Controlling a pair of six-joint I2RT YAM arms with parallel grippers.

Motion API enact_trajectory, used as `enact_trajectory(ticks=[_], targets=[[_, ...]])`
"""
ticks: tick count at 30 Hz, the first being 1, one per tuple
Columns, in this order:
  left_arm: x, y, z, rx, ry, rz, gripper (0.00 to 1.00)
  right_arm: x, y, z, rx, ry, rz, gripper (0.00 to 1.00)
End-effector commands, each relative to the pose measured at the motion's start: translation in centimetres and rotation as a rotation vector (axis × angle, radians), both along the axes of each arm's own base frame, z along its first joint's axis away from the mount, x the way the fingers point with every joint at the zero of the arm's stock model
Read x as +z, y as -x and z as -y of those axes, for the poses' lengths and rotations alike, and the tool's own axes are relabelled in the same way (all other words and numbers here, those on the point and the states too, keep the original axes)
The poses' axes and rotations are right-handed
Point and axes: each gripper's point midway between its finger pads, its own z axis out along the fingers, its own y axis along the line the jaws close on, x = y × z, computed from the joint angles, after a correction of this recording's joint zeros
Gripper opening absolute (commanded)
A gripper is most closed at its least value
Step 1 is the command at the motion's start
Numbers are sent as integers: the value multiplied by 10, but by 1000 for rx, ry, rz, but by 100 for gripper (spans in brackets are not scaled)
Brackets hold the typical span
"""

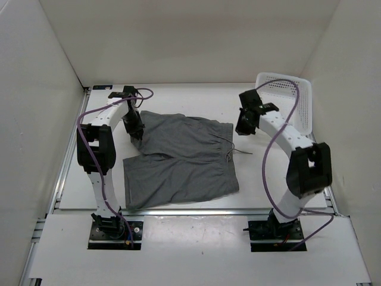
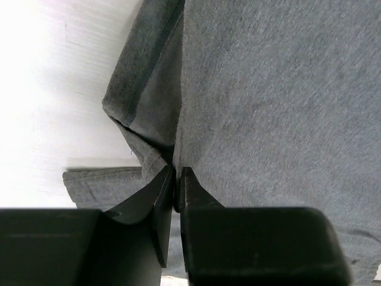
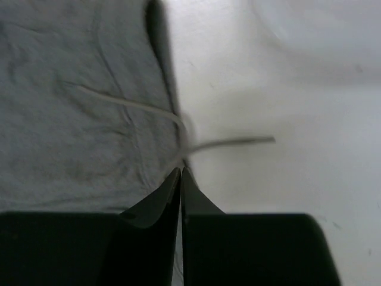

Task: Fold and stack the shorts
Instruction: Flatten the shorts out

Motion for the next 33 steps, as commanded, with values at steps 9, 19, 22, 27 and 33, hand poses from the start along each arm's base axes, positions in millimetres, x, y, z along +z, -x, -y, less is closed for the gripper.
enact_trajectory(ticks=[9, 19, 22, 27, 33], targets=[[44, -2, -4, 8, -22, 88, 22, -40, -90, -14, 110, 64, -95, 7], [44, -2, -4, -1, -22, 88, 22, -55, -76, 44, -44, 150, -143, 7], [44, -4, -2, -3, -12, 98, 22, -53, -73, 60, -78, 157, -141, 7], [42, -4, -2, -3, -12, 98, 22, -36, -76, 68, -100, 143, -97, 7], [42, -4, 0, -5, -3, 97, 22, -34, -76, 71, -97, 155, -85, 8]])
